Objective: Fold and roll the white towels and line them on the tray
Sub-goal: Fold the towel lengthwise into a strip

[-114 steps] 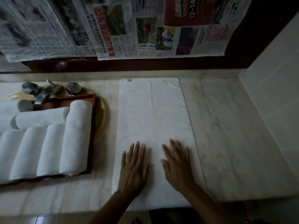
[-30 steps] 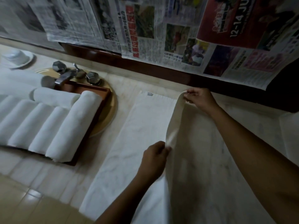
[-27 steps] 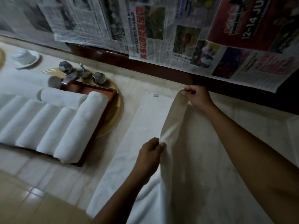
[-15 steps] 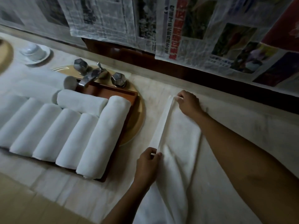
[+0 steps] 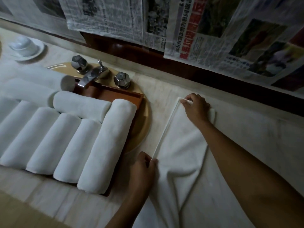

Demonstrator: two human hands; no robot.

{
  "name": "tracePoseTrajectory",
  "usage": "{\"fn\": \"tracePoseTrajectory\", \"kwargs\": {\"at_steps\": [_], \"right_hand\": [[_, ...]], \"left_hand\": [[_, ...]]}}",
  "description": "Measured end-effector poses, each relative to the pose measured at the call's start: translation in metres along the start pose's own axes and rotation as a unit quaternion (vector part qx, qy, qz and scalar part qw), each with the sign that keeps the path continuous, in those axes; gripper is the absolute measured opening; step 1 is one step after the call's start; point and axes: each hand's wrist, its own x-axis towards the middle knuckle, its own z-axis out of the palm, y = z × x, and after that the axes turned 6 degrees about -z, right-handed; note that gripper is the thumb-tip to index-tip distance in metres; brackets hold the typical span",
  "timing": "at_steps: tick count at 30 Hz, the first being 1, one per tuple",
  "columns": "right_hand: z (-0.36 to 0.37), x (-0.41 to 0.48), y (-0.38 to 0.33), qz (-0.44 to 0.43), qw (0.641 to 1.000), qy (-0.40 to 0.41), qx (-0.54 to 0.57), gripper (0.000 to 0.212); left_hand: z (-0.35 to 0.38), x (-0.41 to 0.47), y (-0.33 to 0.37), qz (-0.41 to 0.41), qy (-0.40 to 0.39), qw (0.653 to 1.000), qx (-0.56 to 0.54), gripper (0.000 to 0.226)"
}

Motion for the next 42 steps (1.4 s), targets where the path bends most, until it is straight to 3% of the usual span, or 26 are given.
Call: {"fn": "tracePoseTrajectory", "kwargs": {"at_steps": [7, 10, 12, 15, 19, 23, 26, 31, 36, 40, 42], "right_hand": [[0.008, -0.010, -0.007, -0.070, 0.994, 0.060, -0.053, 0.005], [0.003, -0.017, -0.015, -0.154, 0.982, 0.070, -0.088, 0.013], [-0.001, -0.030, -0.013, -0.198, 0.976, 0.039, -0.082, 0.015], [-0.002, -0.055, 0.000, -0.184, 0.975, -0.087, -0.089, 0.042], [-0.004, -0.059, 0.010, -0.195, 0.962, -0.137, -0.136, 0.053], [-0.004, -0.059, 0.011, -0.198, 0.959, -0.138, -0.151, 0.054], [-0.004, -0.058, 0.013, -0.196, 0.960, -0.128, -0.151, 0.054], [-0.002, -0.057, 0.012, -0.205, 0.956, -0.130, -0.163, 0.052], [-0.016, -0.090, -0.013, -0.206, 0.972, -0.038, -0.110, 0.050], [-0.010, -0.146, -0.016, -0.280, 0.945, -0.132, -0.102, 0.046], [-0.009, -0.148, -0.011, -0.273, 0.944, -0.142, -0.115, 0.048]], "left_hand": [[0.004, -0.001, 0.000, 0.027, 0.010, 0.999, 0.035, 0.024], [0.004, -0.002, 0.001, 0.034, 0.014, 0.998, 0.046, 0.023], [0.004, -0.002, 0.002, 0.035, 0.010, 0.998, 0.045, 0.022], [0.002, -0.001, 0.004, 0.013, -0.004, 0.999, 0.051, 0.020], [0.003, -0.004, 0.003, -0.114, -0.145, 0.979, -0.086, 0.021], [0.004, -0.009, -0.002, -0.022, -0.058, 0.997, 0.052, 0.018], [0.004, -0.011, -0.007, 0.024, 0.000, 0.998, 0.066, 0.021], [0.008, -0.014, -0.006, 0.025, 0.014, 0.999, 0.040, 0.021], [0.007, -0.015, -0.003, 0.025, 0.007, 0.998, 0.058, 0.022], [0.006, -0.017, -0.001, 0.038, 0.009, 0.997, 0.061, 0.020], [0.004, -0.016, -0.003, -0.007, -0.015, 1.000, -0.002, 0.020]]}}
